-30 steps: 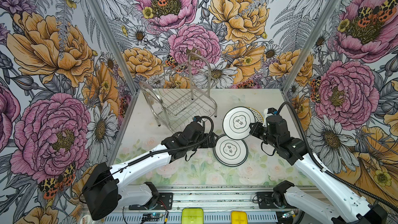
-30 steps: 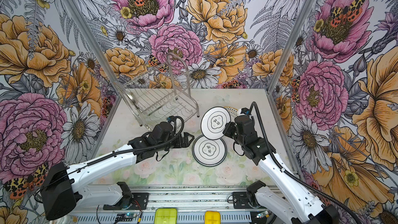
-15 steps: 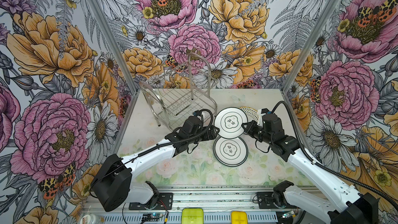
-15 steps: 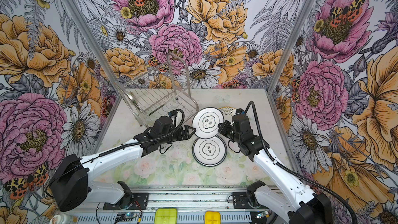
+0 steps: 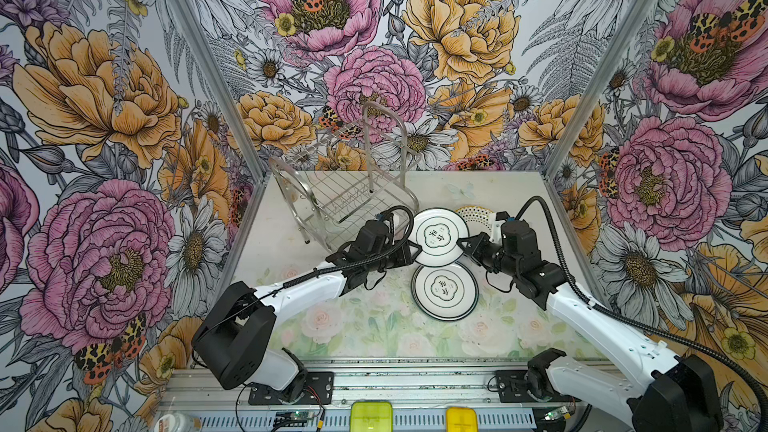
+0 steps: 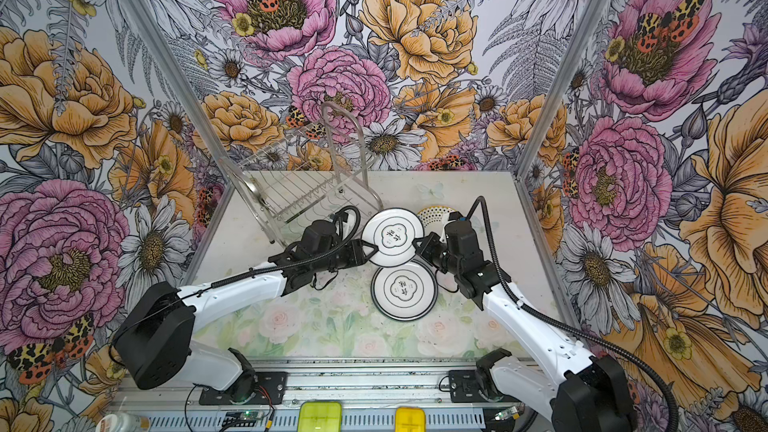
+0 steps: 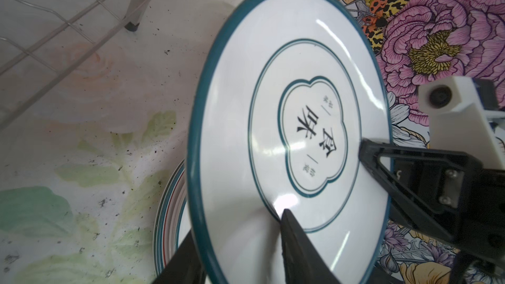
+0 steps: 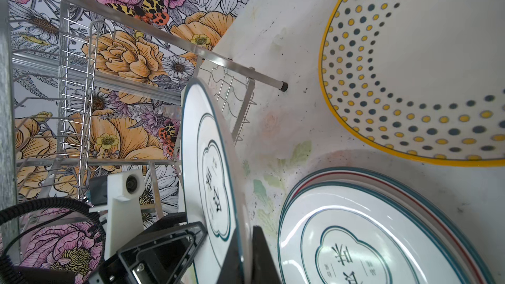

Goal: Unload the plates from the dish rack
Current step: Place the plate among the plates.

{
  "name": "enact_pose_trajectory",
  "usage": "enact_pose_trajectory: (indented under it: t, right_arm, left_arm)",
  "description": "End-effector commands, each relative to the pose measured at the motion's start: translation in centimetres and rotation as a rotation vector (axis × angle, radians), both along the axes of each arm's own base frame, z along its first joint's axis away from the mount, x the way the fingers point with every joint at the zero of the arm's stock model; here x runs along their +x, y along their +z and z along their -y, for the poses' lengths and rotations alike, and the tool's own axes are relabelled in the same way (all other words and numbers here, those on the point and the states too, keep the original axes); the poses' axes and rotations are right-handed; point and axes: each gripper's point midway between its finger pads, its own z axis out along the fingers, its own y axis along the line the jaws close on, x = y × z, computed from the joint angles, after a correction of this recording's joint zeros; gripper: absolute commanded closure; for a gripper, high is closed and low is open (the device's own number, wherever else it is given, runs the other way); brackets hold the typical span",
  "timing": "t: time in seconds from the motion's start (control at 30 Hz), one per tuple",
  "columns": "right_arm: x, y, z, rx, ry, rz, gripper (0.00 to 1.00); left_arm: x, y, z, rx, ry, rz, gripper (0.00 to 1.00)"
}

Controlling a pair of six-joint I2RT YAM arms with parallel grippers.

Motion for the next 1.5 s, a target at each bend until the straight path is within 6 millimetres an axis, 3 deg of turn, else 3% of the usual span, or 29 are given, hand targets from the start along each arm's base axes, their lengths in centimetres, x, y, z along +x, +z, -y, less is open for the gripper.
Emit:
enact_pose_trajectory:
  t: [0.0, 0.23, 0.43, 0.57, 0.67, 0.8, 0.93, 1.1, 1.3, 1.47]
  right_arm:
    - [0.7, 2.5, -1.0, 0.081, 0.027, 0.079, 1.0]
    - [0.5, 2.1, -1.4, 0.071, 0.06, 0.077, 1.0]
    - [0.3, 1.3, -2.2, 0.068, 0.112, 0.067, 1.0]
    - [-0.1, 1.4, -2.7, 0.072, 0.14, 0.076, 1.0]
    - [-0.2, 1.4, -2.9, 0.077, 0.153, 0.082, 1.0]
    - [-0.5, 1.2, -3.4, 0.081, 0.184, 0.079, 1.0]
    - [-0.6, 1.0, -3.7, 0.078, 0.2, 0.075, 1.0]
    - [-0.5, 1.1, -3.5, 0.07, 0.195, 0.087, 0.84]
    - [-0.5, 1.5, -3.6, 0.066, 0.204, 0.108, 0.78]
    - [-0.5, 1.5, -3.1, 0.065, 0.185, 0.11, 0.63]
  left_arm:
    - [0.2, 1.6, 0.7, -0.046, -0.029, 0.028, 0.66]
    - [-0.1, 1.8, 1.0, -0.069, -0.042, 0.024, 0.81]
    - [-0.1, 1.9, 1.4, -0.071, -0.047, 0.023, 0.84]
    - [-0.1, 2.2, 1.7, -0.077, -0.043, 0.024, 0.81]
    - [-0.2, 2.3, 2.1, -0.079, -0.053, 0.025, 0.86]
    - [-0.6, 2.5, 2.8, -0.085, -0.072, 0.023, 1.0]
    - [-1.1, 2.6, 3.1, -0.08, -0.081, 0.015, 1.0]
    - [-1.4, 2.3, 2.7, -0.045, -0.068, 0.009, 1.0]
    - [-2.0, 1.8, 2.8, -0.018, -0.076, 0.008, 1.0]
    - [-2.4, 1.5, 3.0, 0.0, -0.076, 0.002, 1.0]
